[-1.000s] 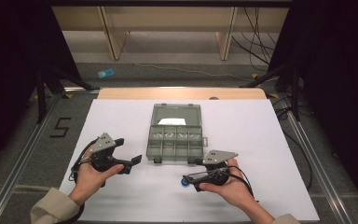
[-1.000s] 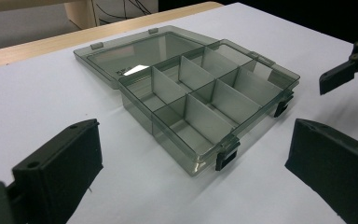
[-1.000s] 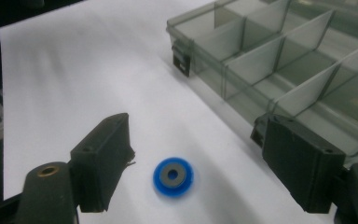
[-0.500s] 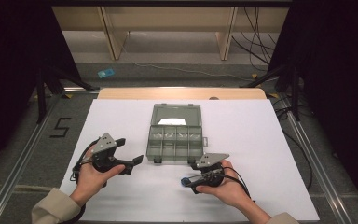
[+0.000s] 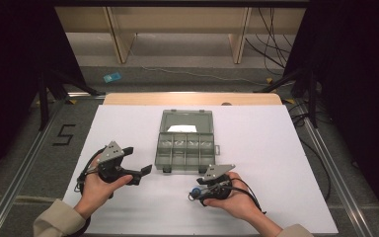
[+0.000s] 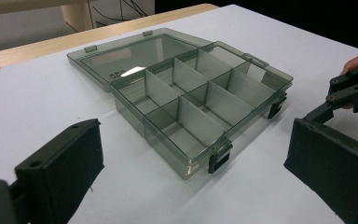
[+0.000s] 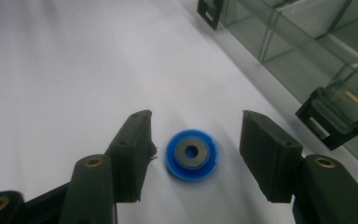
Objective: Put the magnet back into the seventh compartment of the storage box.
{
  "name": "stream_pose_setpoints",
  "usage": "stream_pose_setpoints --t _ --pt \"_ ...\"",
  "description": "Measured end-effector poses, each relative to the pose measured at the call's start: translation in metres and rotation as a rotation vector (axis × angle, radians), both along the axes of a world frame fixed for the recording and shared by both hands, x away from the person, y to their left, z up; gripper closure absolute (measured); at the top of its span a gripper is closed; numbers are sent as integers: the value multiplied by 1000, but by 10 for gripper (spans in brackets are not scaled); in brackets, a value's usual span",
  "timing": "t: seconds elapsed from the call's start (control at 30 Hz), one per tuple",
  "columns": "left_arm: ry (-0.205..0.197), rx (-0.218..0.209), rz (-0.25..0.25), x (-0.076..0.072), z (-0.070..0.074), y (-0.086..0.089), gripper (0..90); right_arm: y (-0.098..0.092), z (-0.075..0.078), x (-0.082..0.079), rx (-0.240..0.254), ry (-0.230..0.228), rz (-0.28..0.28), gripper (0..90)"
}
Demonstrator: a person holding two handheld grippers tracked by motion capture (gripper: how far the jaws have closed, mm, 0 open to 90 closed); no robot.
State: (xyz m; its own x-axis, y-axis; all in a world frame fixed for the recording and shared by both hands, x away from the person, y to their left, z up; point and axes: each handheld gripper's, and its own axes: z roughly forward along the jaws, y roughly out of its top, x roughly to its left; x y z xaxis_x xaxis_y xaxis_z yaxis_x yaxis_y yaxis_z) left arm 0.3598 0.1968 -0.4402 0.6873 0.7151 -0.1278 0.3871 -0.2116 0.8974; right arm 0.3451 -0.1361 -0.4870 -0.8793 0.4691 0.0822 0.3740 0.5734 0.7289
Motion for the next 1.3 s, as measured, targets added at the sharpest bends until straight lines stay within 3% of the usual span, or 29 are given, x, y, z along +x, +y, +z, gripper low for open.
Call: stream_pose_setpoints --t 0.5,0.53,0.57,0.73,1.3 --pt "1 1 0 0 -1 0 36 7 -5 -2 -53 -5 17 497" --pt "0 2 -1 0 0 0 36 7 -6 -2 -59 -27 17 511" --pt "1 1 0 0 0 0 37 7 -5 -2 -65 -17 19 520" --pt "3 -1 0 1 -1 0 41 9 -6 -3 -81 -54 12 547" --pt "6 -6 7 0 -1 -1 47 9 -6 -3 -79 -52 10 628"
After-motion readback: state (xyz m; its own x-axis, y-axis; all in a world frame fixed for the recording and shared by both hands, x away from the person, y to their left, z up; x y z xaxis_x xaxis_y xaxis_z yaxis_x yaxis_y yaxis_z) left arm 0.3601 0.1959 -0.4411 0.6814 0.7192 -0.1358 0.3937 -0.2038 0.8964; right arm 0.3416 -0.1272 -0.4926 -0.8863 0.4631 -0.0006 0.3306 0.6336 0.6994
